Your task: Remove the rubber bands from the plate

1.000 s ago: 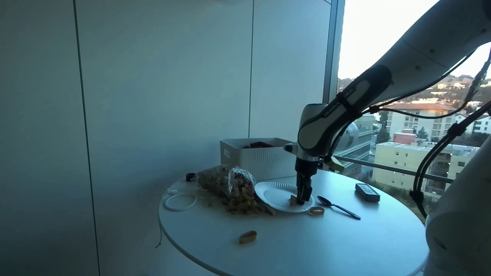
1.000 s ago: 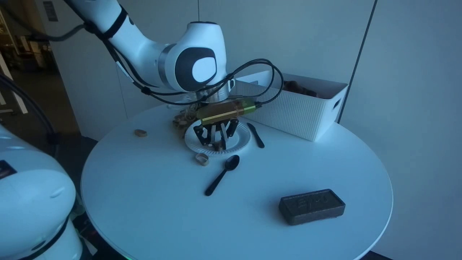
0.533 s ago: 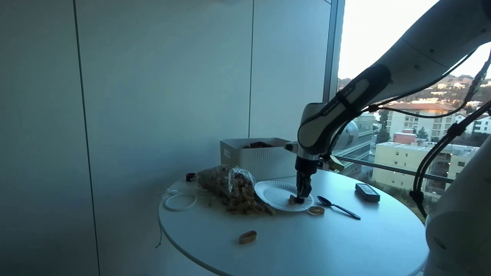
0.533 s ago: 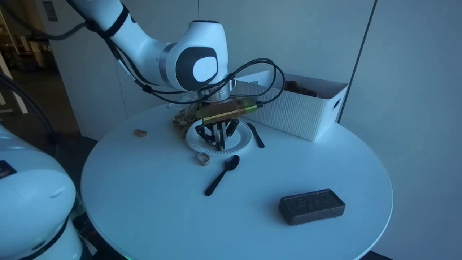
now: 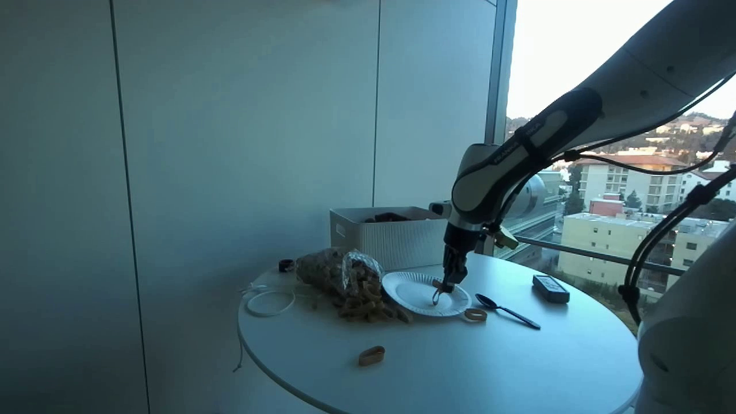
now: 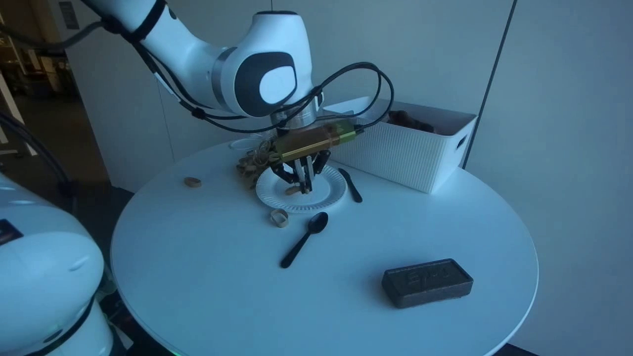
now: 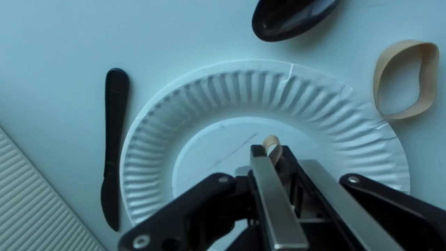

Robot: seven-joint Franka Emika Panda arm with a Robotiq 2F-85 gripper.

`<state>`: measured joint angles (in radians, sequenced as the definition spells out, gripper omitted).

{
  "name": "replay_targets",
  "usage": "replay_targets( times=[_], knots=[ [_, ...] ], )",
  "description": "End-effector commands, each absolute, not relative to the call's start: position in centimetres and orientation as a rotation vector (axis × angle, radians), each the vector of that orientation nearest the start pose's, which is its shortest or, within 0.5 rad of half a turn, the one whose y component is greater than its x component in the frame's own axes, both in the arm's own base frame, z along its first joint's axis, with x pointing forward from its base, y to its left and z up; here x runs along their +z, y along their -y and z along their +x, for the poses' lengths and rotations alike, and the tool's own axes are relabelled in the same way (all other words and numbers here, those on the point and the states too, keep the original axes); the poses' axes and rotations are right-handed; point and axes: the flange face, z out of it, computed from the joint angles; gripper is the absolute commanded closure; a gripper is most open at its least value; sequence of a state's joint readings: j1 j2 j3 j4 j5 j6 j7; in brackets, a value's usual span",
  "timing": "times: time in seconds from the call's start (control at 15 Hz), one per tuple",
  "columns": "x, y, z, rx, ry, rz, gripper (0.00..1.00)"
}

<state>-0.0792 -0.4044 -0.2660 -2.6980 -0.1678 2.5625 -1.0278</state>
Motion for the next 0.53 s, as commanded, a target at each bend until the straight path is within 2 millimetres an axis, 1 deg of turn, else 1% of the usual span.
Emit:
replay_targets(
  times=[0.0,0.13,0.27,0.33,0.47],
  knots=[
    [39.8,12.3,37.0,-0.49,1.409,-2.963,0.84],
    [40.2,11.5,36.7,-0.526,1.473,-2.899,0.84],
    [40.4,10.1,36.5,-0.558,1.557,-2.817,0.83],
    [41.2,9.5,37.3,-0.572,1.606,-2.779,0.83],
    [42.0,7.5,37.5,-0.603,1.691,-2.722,0.83]
  ],
)
